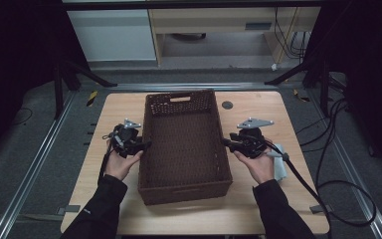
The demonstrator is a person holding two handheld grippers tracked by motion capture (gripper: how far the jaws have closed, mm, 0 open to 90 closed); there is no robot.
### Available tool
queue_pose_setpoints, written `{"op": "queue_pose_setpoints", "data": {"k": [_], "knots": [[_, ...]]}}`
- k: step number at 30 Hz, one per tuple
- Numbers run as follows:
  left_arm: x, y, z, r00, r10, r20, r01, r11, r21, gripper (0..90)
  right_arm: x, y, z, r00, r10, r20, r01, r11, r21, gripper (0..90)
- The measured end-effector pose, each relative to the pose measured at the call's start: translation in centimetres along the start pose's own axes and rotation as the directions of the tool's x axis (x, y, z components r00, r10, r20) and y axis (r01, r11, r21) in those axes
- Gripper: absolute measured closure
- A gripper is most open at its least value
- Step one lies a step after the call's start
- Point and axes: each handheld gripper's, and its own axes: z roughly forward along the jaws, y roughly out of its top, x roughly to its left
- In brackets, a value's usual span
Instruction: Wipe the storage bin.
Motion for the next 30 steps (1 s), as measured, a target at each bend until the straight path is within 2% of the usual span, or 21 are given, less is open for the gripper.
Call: {"op": "queue_pose_setpoints", "data": {"k": [1,3,6,9,11,15,19,21,23,28,30], "knots": [[0.1,0.0,0.2,0.9999,0.001,-0.011,-0.001,1.0,0.009,63.3,0.0,0.0,0.3,1.0,0.001,-0.003,-0.001,1.0,0.001,62.0],[0.4,0.0,0.6,1.0,-0.006,-0.005,0.006,0.9998,0.018,64.8,0.3,0.0,0.8,0.9998,0.006,-0.017,-0.006,1.0,0.003,62.7],[0.4,0.0,0.2,1.0,0.005,0.001,-0.005,0.9999,0.016,63.6,0.8,-0.1,1.3,0.9998,-0.014,-0.016,0.015,1.0,0.018,66.2],[0.2,-0.4,-0.1,0.9998,0.021,-0.006,-0.021,0.9995,0.024,60.6,1.1,-0.3,1.5,0.9995,-0.001,-0.031,0.002,1.0,0.028,70.2],[0.0,-0.6,-0.2,0.9997,0.024,-0.001,-0.024,0.9991,0.034,60.5,1.5,-0.4,1.5,0.9998,-0.004,-0.022,0.004,1.0,0.029,71.0],[-0.2,-1.0,-1.0,0.9995,0.032,0.004,-0.033,0.9987,0.038,59.5,2.2,-0.7,1.0,0.9995,0.004,-0.033,-0.003,0.999,0.037,70.6],[-0.3,-1.4,-1.4,0.9996,0.027,0.001,-0.027,0.9985,0.047,63.5,2.8,-0.9,0.6,0.9989,0.002,-0.046,0.0,0.999,0.044,69.9],[-0.3,-1.6,-1.3,0.9996,0.026,-0.004,-0.026,0.9981,0.055,65.2,2.7,-0.8,0.5,0.9986,0.002,-0.053,0.001,0.999,0.048,69.1],[-0.1,-1.6,-1.1,0.9998,0.014,0.012,-0.015,0.9983,0.057,65.3,2.5,-0.7,0.4,0.9984,0.006,-0.056,-0.003,0.999,0.041,66.6],[0.0,-1.6,-1.1,0.9996,0.014,0.023,-0.015,0.9978,0.064,65.7,1.6,-0.3,-1.0,0.9995,0.008,-0.03,-0.008,1.0,-0.022,60.8],[0.1,-1.6,-1.0,0.9995,0.009,0.032,-0.011,0.9979,0.064,65.7,0.9,-0.3,-1.7,0.9999,0.014,-0.005,-0.014,0.999,-0.042,59.0]]}}
